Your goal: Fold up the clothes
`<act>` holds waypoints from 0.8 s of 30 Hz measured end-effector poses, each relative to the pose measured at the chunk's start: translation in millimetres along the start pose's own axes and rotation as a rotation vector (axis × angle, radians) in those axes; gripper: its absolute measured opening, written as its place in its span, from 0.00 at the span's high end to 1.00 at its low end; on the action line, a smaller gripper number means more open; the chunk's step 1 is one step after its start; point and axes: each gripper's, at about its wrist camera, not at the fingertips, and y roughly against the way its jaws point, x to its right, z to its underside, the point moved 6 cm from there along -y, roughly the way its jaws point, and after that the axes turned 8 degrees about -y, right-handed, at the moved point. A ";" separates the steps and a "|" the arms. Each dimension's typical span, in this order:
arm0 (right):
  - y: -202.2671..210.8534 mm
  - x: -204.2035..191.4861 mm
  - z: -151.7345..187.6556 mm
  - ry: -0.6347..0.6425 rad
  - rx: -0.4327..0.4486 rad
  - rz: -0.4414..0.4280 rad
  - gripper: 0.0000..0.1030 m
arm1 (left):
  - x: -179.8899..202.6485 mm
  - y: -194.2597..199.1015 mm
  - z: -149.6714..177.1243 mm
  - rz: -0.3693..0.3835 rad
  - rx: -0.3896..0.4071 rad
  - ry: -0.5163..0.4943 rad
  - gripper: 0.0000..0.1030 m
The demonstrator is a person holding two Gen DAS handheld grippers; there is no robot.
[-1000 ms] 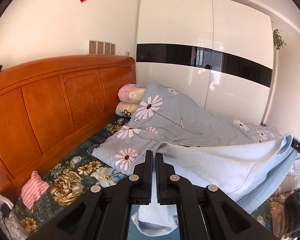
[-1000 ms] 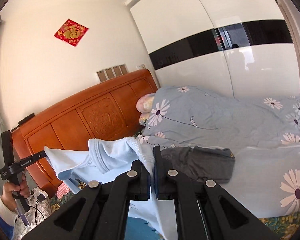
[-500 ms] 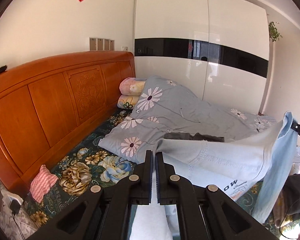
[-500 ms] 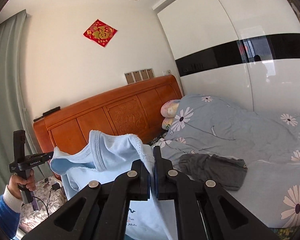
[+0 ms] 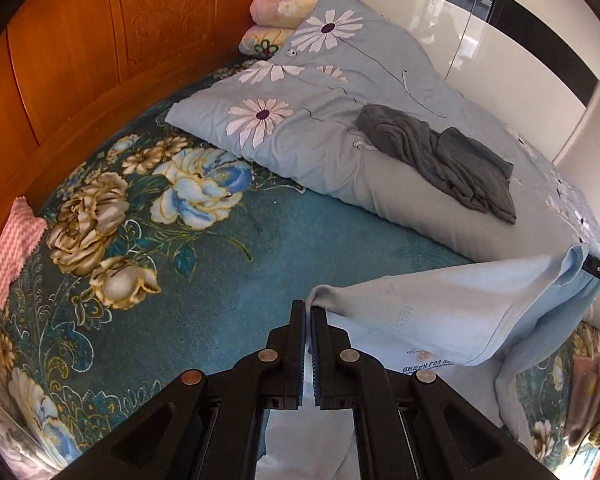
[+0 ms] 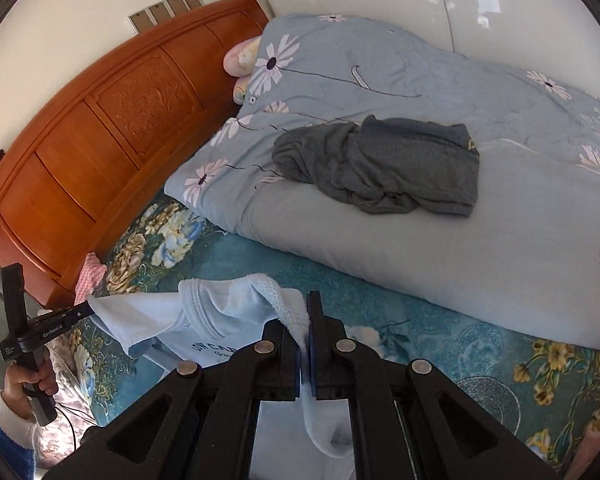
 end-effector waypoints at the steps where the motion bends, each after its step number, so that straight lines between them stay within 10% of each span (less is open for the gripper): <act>1: -12.7 4.6 -2.5 -0.009 -0.008 0.017 0.97 | -2.4 -13.2 -2.2 0.000 -0.010 -0.001 0.97; 11: -102.6 20.3 -76.8 0.000 0.018 0.186 0.97 | 0.9 -106.6 -101.3 -0.063 0.026 -0.167 0.97; 24: -202.7 75.6 -99.2 -0.115 -0.106 0.300 0.97 | -26.7 -228.9 -122.9 0.043 -0.149 0.043 0.93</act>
